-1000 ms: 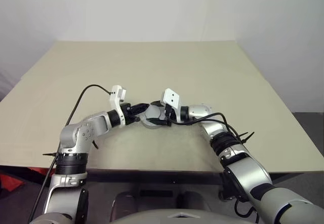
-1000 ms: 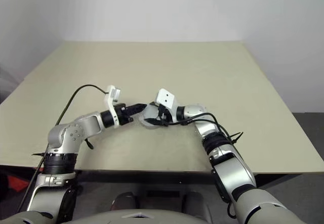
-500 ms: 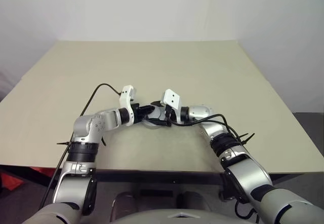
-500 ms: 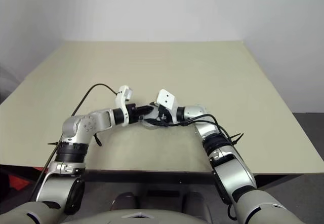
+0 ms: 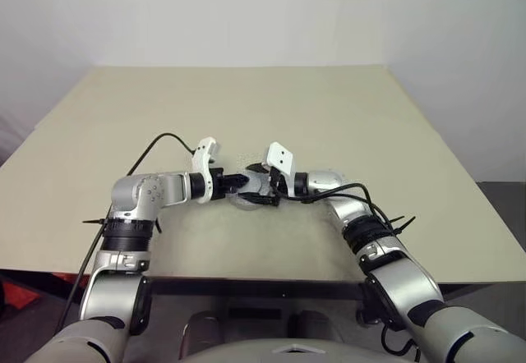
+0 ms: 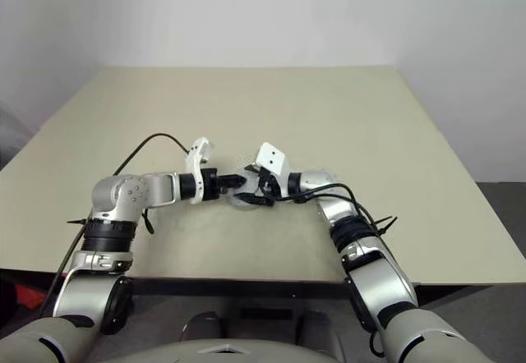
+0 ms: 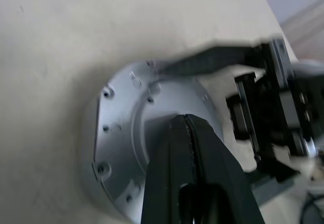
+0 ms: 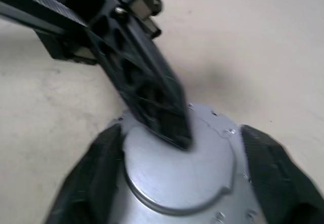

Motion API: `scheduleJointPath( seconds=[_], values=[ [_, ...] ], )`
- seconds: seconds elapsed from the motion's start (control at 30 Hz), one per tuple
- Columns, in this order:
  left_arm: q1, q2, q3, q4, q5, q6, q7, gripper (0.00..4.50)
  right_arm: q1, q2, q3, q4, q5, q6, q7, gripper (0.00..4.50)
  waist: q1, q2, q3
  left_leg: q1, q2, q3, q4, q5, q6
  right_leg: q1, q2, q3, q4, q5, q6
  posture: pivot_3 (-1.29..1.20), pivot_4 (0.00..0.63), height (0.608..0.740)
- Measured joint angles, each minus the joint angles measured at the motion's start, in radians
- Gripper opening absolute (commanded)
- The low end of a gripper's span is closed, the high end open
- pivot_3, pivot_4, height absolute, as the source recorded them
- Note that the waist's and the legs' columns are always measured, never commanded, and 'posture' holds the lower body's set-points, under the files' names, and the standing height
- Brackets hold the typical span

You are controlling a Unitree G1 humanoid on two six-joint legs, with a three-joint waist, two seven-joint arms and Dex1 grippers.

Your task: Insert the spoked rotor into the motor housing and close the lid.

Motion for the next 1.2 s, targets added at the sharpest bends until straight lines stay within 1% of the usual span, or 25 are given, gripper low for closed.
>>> scheduleJointPath(
  seconds=[0.13, 0.27, 0.43, 0.47, 0.6, 0.77, 0.9, 1.0, 1.13, 1.2],
  values=[
    [0.002, 0.008, 0.01, -0.008, -0.013, 0.03, -0.009, 0.0, 0.007, -0.002, 0.006, -0.015, -0.002, -0.025, -0.003, 4.48, -0.002, 0.0, 0.0, 0.0, 0.0, 0.0, -0.003, 0.0, 0.0, 0.0, 0.0, 0.0, -0.001, 0.001, -0.006, 0.0, 0.0, 0.74],
    [0.005, 0.009, 0.017, -0.011, -0.018, 0.041, -0.01, 0.0, 0.007, -0.002, 0.005, -0.014, -0.002, -0.03, -0.004, 4.48, -0.002, 0.0, 0.0, 0.0, 0.0, 0.0, -0.003, 0.0, 0.0, 0.0, 0.0, -0.001, 0.0, 0.0, -0.006, 0.0, 0.0, 0.74],
    [0.009, 0.009, 0.024, -0.012, -0.027, 0.05, -0.012, 0.0, 0.012, -0.004, -0.017, -0.036, 0.036, 0.053, 0.021, 4.48, -0.001, 0.0, 0.0, -0.001, 0.0, 0.0, -0.003, 0.0, 0.0, -0.001, 0.0, -0.001, -0.001, -0.002, -0.003, 0.0, 0.0, 0.74],
    [0.009, 0.009, 0.025, -0.013, -0.029, 0.051, -0.013, 0.0, 0.016, -0.012, -0.023, -0.055, 0.047, 0.09, 0.033, 4.48, 0.0, 0.0, 0.001, -0.002, 0.0, 0.0, -0.003, 0.0, 0.0, -0.002, 0.0, -0.001, -0.001, 0.0, -0.006, 0.0, 0.0, 0.74],
    [0.01, 0.009, 0.027, -0.02, -0.035, 0.055, -0.015, 0.0, 0.021, -0.053, -0.077, -0.192, 0.137, 0.279, 0.061, 4.48, 0.001, 0.001, 0.001, -0.007, 0.001, 0.0, -0.003, 0.0, 0.0, -0.005, 0.0, -0.001, -0.002, 0.001, -0.006, 0.0, 0.0, 0.74],
    [0.015, -0.002, 0.031, -0.03, -0.035, 0.063, -0.009, 0.0, 0.02, -0.117, -0.14, -0.355, 0.248, 0.519, 0.087, 4.48, 0.003, 0.001, 0.001, -0.007, 0.001, 0.0, -0.005, 0.0, 0.001, -0.005, 0.001, -0.002, -0.005, 0.0, -0.006, 0.0, 0.0, 0.74],
    [0.016, -0.005, 0.038, -0.03, -0.034, 0.063, -0.006, 0.0, -0.034, -0.144, -0.173, -0.332, 0.29, 0.736, 0.032, 4.48, 0.003, 0.001, 0.001, -0.007, 0.001, 0.0, -0.004, 0.0, 0.0, -0.005, 0.0, -0.002, -0.005, 0.001, -0.006, 0.0, 0.0, 0.74],
    [0.016, -0.007, 0.038, -0.028, -0.034, 0.063, -0.005, 0.0, -0.103, -0.151, -0.237, -0.279, 0.342, 0.935, -0.02, 4.48, 0.003, 0.001, 0.001, -0.007, 0.001, 0.0, -0.004, 0.001, -0.001, -0.005, 0.0, -0.002, -0.004, 0.001, -0.006, 0.0, 0.0, 0.74],
    [0.015, -0.007, 0.039, -0.028, -0.034, 0.062, -0.005, 0.0, -0.166, -0.13, -0.296, -0.218, 0.383, 1.158, -0.113, 4.48, 0.006, 0.001, 0.001, -0.007, 0.001, 0.0, -0.005, 0.003, -0.005, -0.005, 0.0, -0.002, -0.004, 0.001, -0.006, 0.0, 0.0, 0.74],
    [0.015, -0.009, 0.039, -0.028, -0.034, 0.061, -0.005, 0.0, -0.174, -0.113, -0.309, -0.194, 0.395, 1.239, -0.157, 4.48, 0.008, 0.001, 0.001, -0.007, 0.001, 0.0, -0.005, 0.003, -0.005, -0.005, 0.0, -0.003, -0.004, 0.001, -0.006, 0.0, 0.0, 0.74]
  ],
)
